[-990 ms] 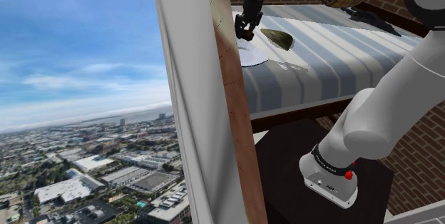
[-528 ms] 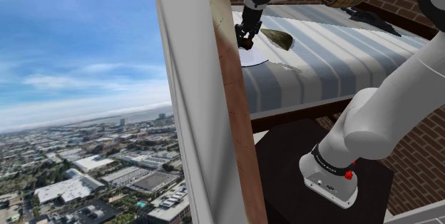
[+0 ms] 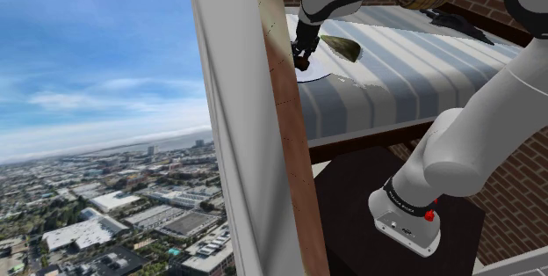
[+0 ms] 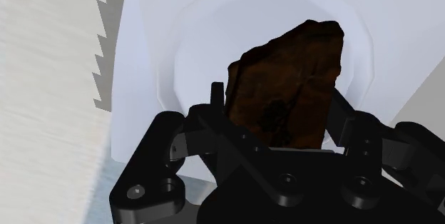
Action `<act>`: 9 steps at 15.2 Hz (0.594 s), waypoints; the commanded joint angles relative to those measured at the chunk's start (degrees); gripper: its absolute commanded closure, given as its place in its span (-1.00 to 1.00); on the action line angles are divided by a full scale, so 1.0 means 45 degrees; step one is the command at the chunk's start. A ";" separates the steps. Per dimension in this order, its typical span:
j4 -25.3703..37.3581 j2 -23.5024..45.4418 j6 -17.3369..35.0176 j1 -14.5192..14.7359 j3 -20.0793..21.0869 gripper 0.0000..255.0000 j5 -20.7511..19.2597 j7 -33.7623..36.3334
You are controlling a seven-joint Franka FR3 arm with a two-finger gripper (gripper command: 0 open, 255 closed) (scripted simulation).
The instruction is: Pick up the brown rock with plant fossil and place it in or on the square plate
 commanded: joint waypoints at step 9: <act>-0.0028 0.0021 0.0057 -0.0001 -0.0004 -1.00 0.0009 -0.0010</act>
